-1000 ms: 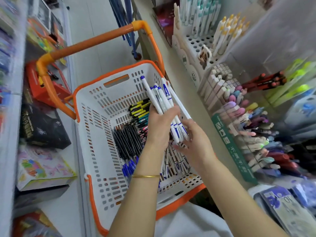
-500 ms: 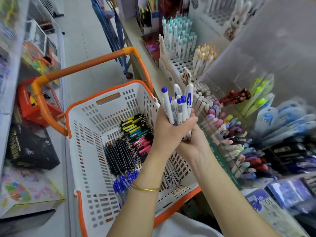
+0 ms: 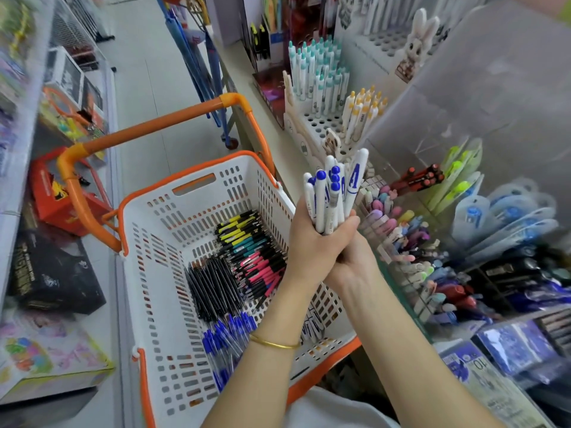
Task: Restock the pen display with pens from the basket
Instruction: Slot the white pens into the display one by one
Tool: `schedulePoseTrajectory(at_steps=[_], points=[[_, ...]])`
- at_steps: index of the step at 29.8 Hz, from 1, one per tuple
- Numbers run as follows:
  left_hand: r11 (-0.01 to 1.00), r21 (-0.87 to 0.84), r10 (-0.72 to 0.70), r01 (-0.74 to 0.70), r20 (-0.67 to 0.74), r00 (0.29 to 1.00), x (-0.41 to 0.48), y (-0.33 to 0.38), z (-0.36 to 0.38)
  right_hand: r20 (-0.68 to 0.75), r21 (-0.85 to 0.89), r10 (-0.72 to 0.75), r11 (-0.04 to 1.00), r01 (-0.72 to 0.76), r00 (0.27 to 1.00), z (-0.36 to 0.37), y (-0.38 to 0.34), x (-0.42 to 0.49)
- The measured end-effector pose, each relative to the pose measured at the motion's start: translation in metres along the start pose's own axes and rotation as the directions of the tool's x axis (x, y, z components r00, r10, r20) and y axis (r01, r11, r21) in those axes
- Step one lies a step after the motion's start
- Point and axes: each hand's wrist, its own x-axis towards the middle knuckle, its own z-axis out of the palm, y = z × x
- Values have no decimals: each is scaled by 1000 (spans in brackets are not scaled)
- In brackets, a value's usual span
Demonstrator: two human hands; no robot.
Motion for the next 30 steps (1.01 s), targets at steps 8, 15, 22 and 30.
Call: schedulePoseTrajectory(at_steps=[8, 15, 22, 30], points=[[987, -137, -78, 84, 48, 996, 2, 4, -8, -238, -211, 112, 964, -164, 965, -17, -8, 2], [847, -416, -203, 330, 321, 925, 0, 2, -19, 57, -853, -383, 461, 244, 922, 9, -30, -4], [744, -466, -259, 479, 459, 850, -5, 7, -21, 387, -919, -356, -73, 387, 851, 36, -41, -7], [707, -444, -364, 550, 439, 822, -4, 14, -23, 327, -936, -456, -39, 349, 827, 35, -44, -2]])
